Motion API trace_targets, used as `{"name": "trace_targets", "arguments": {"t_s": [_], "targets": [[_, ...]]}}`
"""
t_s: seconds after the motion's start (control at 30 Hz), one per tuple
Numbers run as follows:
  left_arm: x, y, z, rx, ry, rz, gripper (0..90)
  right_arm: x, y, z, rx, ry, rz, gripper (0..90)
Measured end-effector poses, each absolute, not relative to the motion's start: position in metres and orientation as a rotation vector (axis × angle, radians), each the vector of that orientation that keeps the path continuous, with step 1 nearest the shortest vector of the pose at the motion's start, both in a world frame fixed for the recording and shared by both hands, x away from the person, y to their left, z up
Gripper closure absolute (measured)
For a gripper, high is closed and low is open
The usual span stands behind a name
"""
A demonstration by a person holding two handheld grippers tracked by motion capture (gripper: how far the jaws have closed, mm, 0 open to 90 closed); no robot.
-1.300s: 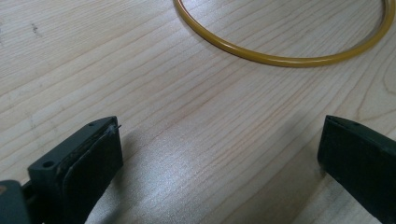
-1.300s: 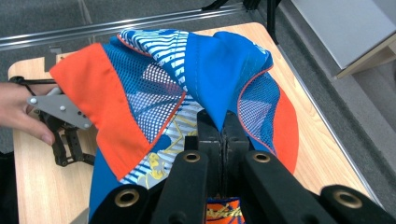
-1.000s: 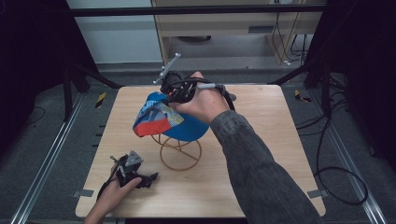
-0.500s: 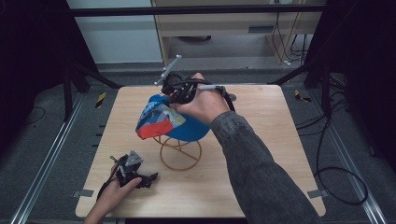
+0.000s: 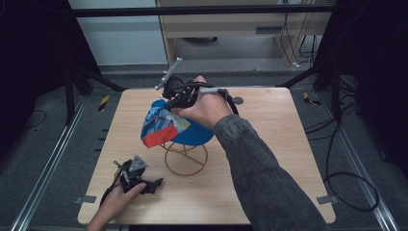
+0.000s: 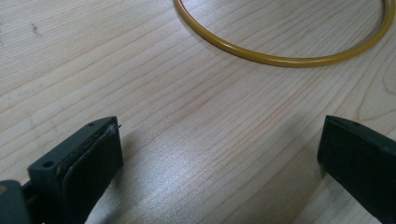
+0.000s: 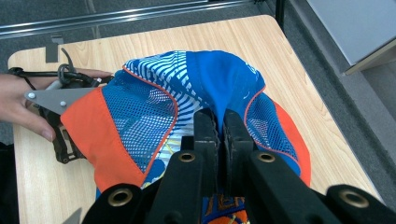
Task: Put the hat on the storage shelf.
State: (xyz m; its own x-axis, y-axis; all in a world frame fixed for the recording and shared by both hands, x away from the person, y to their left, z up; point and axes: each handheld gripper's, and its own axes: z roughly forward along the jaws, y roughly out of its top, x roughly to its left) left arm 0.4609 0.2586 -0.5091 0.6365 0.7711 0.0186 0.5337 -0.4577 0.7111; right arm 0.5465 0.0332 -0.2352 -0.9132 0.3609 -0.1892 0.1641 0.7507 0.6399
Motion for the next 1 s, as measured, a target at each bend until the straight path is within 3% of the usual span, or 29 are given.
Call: {"name": "trace_targets", "arguments": {"t_s": [0.23,1.0], "targets": [[0.461,0.259,-0.509,2.171,1.013,0.447,0.0,0.547,0.031,-0.236,0.406,2.645,0.936,83.1],[0.461,0.259,-0.509,2.171,1.013,0.447,0.0,0.543,0.02,-0.236,0.478,2.627,0.973,53.7]]}}
